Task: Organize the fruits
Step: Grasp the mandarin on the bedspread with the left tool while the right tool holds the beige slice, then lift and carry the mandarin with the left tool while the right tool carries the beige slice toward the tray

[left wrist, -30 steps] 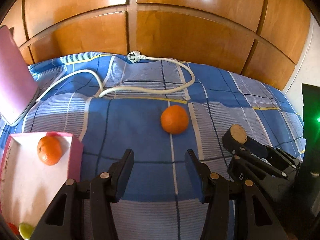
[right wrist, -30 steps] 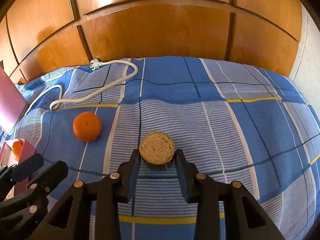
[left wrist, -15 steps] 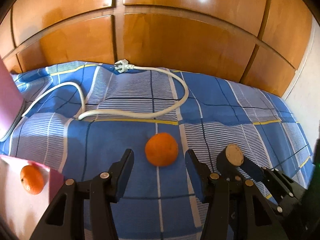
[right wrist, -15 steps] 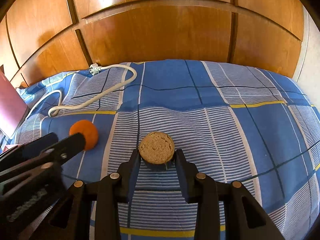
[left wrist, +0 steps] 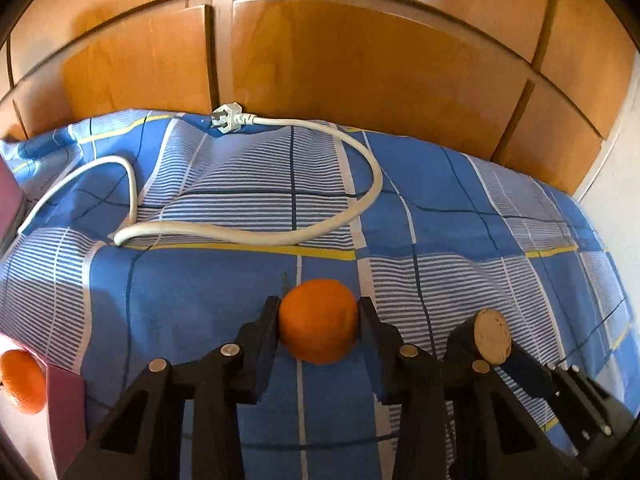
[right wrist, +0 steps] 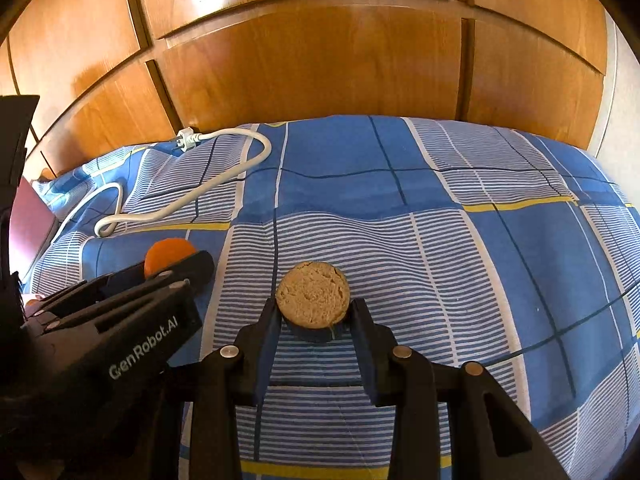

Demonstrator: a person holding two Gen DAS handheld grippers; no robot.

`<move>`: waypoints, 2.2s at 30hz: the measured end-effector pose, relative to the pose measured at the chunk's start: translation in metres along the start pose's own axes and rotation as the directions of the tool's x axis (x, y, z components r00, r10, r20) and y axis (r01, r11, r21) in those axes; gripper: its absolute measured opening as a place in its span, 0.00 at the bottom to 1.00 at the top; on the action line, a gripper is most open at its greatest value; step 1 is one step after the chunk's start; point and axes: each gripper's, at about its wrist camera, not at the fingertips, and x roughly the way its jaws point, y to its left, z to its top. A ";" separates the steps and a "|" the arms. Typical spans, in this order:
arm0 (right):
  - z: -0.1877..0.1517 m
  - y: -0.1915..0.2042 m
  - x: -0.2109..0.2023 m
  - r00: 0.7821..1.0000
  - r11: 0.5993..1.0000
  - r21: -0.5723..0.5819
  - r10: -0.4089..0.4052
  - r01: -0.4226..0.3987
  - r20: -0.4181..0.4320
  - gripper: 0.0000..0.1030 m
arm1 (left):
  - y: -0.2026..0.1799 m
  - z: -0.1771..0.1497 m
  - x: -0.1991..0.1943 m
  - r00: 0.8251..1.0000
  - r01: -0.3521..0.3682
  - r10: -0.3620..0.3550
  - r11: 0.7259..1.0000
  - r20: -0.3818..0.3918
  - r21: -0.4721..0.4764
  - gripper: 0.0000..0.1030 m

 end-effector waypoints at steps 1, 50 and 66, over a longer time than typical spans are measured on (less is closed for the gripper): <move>0.000 0.000 0.000 1.000 1.000 -0.001 0.000 0.000 0.000 0.35 | 0.001 0.000 0.000 1.000 0.003 -0.003 1.000 -0.001 -0.002 0.37; -0.095 -0.003 -0.083 1.000 0.997 -0.080 -0.006 0.005 -0.006 0.35 | 0.034 -0.133 -0.112 0.998 0.029 -0.024 0.995 0.054 -0.096 0.38; -0.098 -0.008 -0.082 1.000 0.999 -0.044 0.024 -0.023 0.011 0.37 | 0.029 -0.135 -0.110 0.999 0.005 -0.002 0.998 0.050 -0.069 0.41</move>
